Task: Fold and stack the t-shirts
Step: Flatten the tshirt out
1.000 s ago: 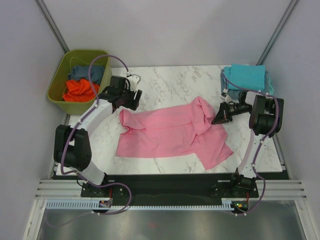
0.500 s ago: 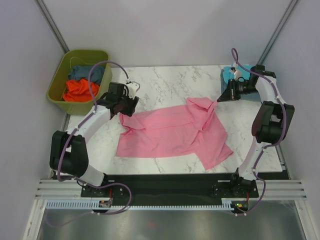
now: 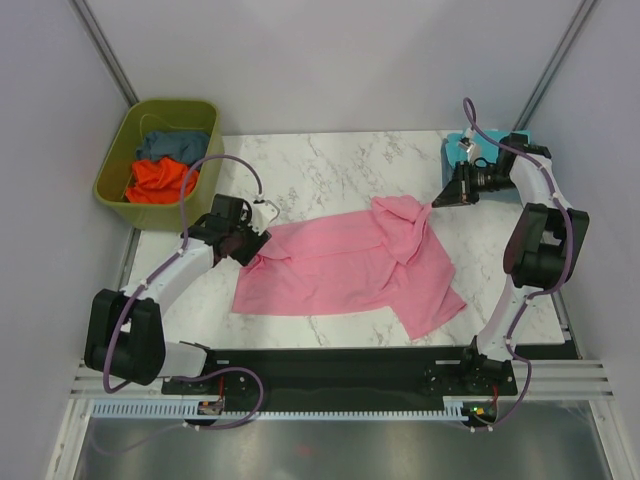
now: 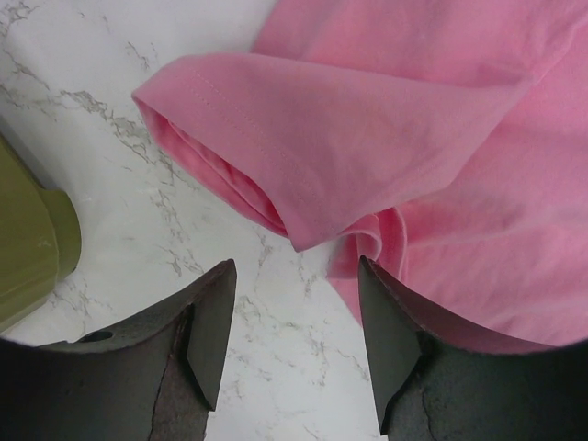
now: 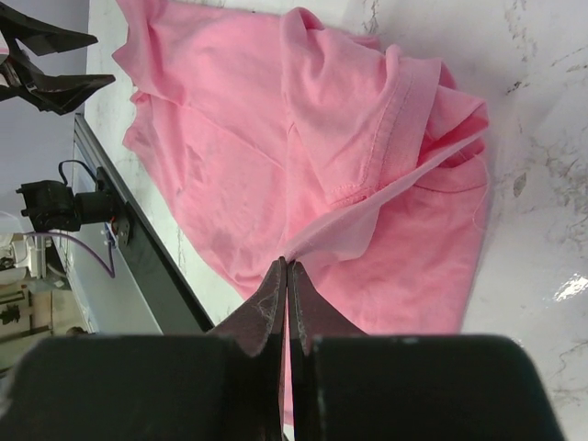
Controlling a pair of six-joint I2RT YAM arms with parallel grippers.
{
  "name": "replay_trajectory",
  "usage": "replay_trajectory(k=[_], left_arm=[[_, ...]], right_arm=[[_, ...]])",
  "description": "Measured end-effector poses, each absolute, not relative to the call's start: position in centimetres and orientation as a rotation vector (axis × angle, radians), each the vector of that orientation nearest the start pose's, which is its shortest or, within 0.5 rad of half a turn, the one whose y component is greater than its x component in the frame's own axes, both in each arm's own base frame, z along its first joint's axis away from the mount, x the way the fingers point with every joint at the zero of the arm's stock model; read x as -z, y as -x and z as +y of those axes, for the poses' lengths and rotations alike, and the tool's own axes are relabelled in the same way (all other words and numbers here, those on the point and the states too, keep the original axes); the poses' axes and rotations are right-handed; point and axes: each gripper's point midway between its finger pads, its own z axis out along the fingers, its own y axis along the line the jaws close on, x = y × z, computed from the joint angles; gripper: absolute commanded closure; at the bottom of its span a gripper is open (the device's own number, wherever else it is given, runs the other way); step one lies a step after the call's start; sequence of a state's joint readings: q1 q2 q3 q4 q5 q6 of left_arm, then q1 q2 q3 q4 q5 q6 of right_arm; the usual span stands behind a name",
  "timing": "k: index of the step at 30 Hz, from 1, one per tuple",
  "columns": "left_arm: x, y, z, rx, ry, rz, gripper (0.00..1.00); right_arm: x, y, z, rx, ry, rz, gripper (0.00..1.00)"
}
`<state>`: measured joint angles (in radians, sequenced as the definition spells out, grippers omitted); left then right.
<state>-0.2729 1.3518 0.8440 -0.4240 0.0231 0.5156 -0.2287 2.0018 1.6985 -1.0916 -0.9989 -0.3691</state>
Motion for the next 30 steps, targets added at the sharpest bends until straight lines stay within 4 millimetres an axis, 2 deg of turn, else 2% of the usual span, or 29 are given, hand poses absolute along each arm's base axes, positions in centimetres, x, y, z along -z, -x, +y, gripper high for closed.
replay_trajectory(k=[4,11,15,18,19,20,23,29,30], left_arm=[[-8.3,-32.1,-7.1,-0.087,-0.985,2.291,0.33],[-8.0,-32.2,-7.0,-0.097,-0.998,2.298,0.32],[-7.7,-32.2,-7.0,-0.097,-1.002,2.308,0.37],[-7.4,-32.4,-7.0,-0.094,-1.007,2.319,0.49],[-7.3,-32.5,-7.1,-0.093,-1.007,2.321,0.61],[-7.3,-32.7,-7.1,-0.091,-1.005,2.324,0.65],[-7.7,-33.1,-7.4,-0.082,-1.008,2.312,0.97],[-8.3,-33.7,-7.7,-0.077,-1.008,2.291,0.98],[-8.4,-33.7,-7.7,-0.077,-1.008,2.292,0.83]], right_arm=[[-14.8,-39.4,5.2,-1.217,0.276,2.420,0.96],[-14.7,-38.5,5.4,-1.225,0.271,2.429,0.96],[-14.6,-38.1,5.5,-1.227,0.270,2.431,0.96],[-14.6,-38.2,5.5,-1.226,0.272,2.428,0.96],[-14.5,-38.2,5.5,-1.228,0.272,2.427,0.96],[-14.5,-38.1,5.5,-1.230,0.271,2.427,0.96],[-14.3,-38.0,5.6,-1.233,0.269,2.429,0.96],[-14.0,-37.9,5.7,-1.242,0.263,2.426,0.96],[-13.9,-37.9,5.7,-1.244,0.261,2.425,0.96]])
